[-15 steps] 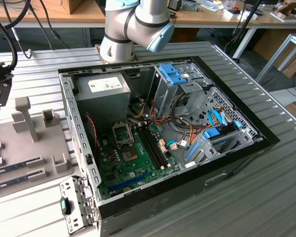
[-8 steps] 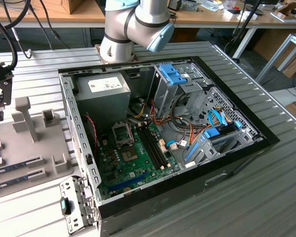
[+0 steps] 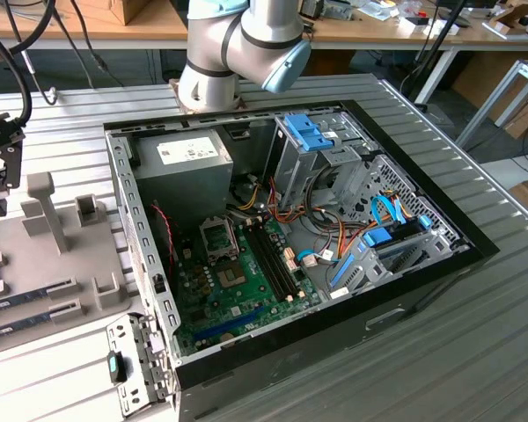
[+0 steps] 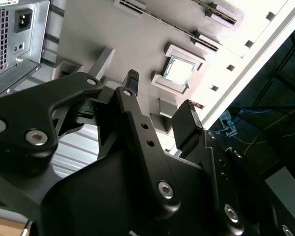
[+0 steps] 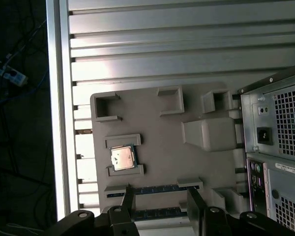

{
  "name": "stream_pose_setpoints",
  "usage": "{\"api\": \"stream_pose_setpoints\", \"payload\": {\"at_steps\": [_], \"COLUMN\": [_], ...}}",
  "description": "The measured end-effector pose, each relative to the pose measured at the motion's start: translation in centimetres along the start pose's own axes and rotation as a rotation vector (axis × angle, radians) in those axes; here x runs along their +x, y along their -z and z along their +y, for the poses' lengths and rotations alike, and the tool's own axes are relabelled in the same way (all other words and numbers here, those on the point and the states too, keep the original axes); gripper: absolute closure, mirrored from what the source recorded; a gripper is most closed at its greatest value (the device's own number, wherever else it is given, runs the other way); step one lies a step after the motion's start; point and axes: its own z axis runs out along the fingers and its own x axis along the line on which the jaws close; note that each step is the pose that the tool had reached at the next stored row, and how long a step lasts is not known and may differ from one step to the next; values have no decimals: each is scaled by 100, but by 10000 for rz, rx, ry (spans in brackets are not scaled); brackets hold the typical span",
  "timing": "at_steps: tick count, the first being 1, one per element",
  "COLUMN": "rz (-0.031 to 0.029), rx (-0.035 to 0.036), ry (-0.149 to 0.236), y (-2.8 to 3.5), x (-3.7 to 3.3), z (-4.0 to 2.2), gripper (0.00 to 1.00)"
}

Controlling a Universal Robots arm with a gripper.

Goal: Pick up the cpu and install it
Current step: 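Pick up the cpu and move it towards the insertion slot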

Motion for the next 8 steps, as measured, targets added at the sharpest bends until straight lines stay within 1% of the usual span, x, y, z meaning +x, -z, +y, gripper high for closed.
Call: {"api": "stream_pose_setpoints", "payload": {"at_steps": [8], "rz": [-1], "rx": [-1], "ry": [0], "y": [-17], "x": [0], "z": [0], "gripper": [46]}}
